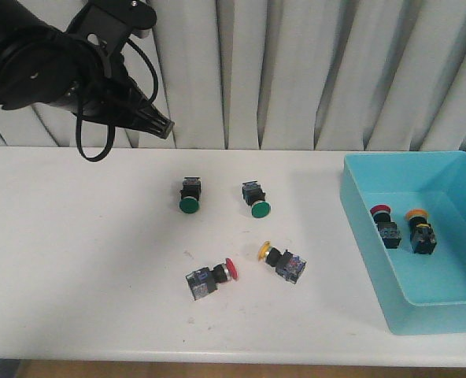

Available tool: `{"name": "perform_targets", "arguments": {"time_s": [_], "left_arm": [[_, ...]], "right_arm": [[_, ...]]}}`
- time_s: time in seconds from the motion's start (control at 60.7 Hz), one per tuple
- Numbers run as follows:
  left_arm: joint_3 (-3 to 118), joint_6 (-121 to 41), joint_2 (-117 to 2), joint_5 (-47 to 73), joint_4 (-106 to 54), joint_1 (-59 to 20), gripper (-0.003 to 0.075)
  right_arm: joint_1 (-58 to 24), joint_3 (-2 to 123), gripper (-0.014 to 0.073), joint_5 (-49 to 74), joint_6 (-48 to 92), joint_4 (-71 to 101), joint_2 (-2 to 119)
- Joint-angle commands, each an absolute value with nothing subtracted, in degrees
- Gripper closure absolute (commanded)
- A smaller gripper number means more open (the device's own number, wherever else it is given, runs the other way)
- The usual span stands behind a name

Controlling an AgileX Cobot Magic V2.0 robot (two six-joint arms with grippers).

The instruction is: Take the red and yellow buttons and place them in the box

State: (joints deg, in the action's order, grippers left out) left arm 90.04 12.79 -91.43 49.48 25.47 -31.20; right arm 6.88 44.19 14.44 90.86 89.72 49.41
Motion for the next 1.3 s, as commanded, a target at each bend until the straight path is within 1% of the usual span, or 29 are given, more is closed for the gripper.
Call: {"name": "perform_targets", "arguments": {"time_s": [0.0, 0.165, 0.395, 0.577, 0.692, 0.758, 0.857, 0.955, 1.021, 1.12, 1.285], "left_arm": [[91.5, 13.5, -88.7, 48.9, 26.7, -31.1, 0.0726], [91.5, 13.5, -88.7, 51.4, 26.7, -31.1, 0.0726], [91.5, 13.4, -88.7, 51.9, 26.8, -31.1, 0.0726], [91.4, 13.4, -88.9, 47.3, 33.3, -31.1, 0.0726], [87.8, 12.8, -84.3, 41.8, 33.8, -31.1, 0.0726], [82.3, 13.3, -79.3, 36.2, 33.5, -29.7, 0.0726], [70.6, 13.5, -70.1, 26.2, 31.9, -26.7, 0.0726], [55.8, 13.5, -58.6, 15.6, 29.5, -22.8, 0.0726], [47.4, 13.5, -51.5, 12.7, 27.7, -20.0, 0.0726], [35.7, 13.5, -41.3, 11.6, 24.4, -16.0, 0.0726], [21.0, 13.4, -25.2, 11.1, 22.1, -11.2, 0.0726]], "right_arm": [[7.2, 45.8, 0.0601, 14.9, 91.0, 90.6, 49.0], [7.2, 45.8, 0.0601, 14.9, 91.0, 90.6, 49.0], [7.2, 45.8, 0.0601, 14.9, 91.0, 90.6, 49.0], [7.2, 45.8, 0.0601, 14.9, 91.0, 90.6, 49.0], [7.2, 45.8, 0.0601, 14.9, 91.0, 90.6, 49.0], [7.2, 45.8, 0.0601, 14.9, 91.0, 90.6, 49.0], [7.2, 45.8, 0.0601, 14.6, 91.0, 90.6, 49.0], [7.2, 45.8, 0.0601, 14.5, 91.0, 90.6, 49.0], [7.2, 45.8, 0.0601, 14.5, 91.0, 90.6, 49.1], [7.2, 45.8, 0.0601, 14.5, 91.0, 90.6, 49.1], [7.2, 45.8, 0.0601, 14.5, 91.0, 90.6, 49.1]]}}
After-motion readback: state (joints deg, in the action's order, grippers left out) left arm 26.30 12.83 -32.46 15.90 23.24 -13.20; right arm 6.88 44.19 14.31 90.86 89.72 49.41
